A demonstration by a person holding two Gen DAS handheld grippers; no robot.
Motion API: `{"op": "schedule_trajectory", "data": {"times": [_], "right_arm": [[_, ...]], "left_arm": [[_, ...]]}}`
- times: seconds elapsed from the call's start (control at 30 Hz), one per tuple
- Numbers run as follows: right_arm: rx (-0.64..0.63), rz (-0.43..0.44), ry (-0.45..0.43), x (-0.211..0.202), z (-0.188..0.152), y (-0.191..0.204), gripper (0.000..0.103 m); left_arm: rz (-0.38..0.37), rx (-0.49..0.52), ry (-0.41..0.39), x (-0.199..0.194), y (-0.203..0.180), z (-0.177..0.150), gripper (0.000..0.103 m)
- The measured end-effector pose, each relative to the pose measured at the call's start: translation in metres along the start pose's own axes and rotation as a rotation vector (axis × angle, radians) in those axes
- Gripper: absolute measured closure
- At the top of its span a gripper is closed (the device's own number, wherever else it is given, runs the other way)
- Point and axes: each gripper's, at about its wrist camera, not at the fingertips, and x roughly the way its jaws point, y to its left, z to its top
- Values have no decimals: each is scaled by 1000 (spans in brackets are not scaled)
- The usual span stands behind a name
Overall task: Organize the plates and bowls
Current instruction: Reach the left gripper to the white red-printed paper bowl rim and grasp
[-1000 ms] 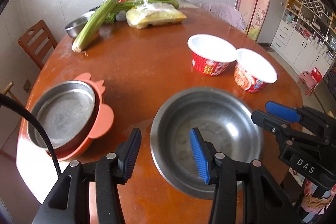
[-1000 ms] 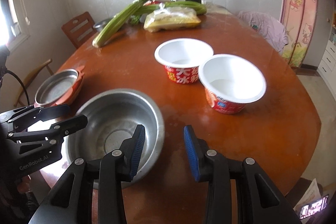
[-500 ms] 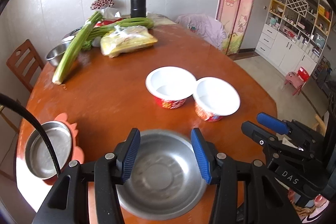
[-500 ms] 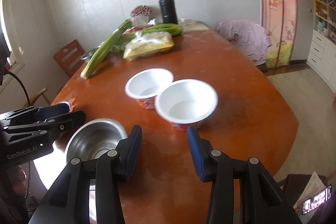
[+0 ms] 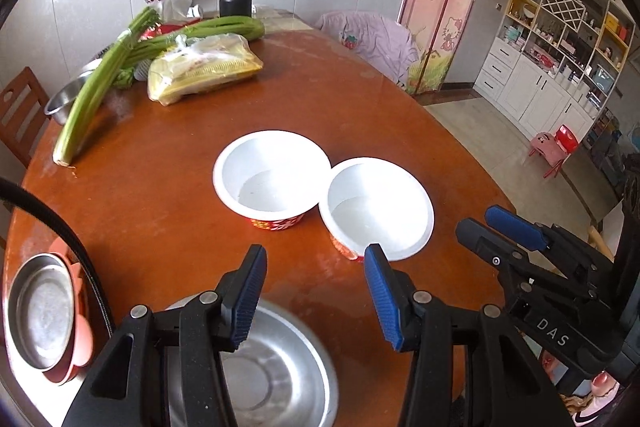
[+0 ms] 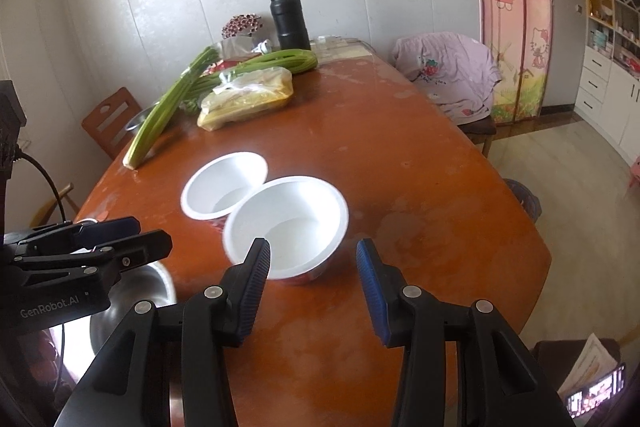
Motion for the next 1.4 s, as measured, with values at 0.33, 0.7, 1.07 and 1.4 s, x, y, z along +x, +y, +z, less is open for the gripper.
{"op": "schedule_trajectory", "data": {"times": [0.33, 0.7, 1.07, 1.4], "right_arm": [[-31, 41, 66, 34, 14, -20, 56], [-67, 55, 107, 61, 19, -26, 56], [-81, 56, 139, 80, 16, -26, 58], [-104, 73, 156, 91, 12, -22, 69]], "left_arm": [[7, -55, 69, 37, -10, 17, 52], [3, -100, 120, 62, -13, 23, 53], [3, -127, 161, 82, -13, 22, 53], [-47, -180, 208, 101, -6, 20, 66]]}}
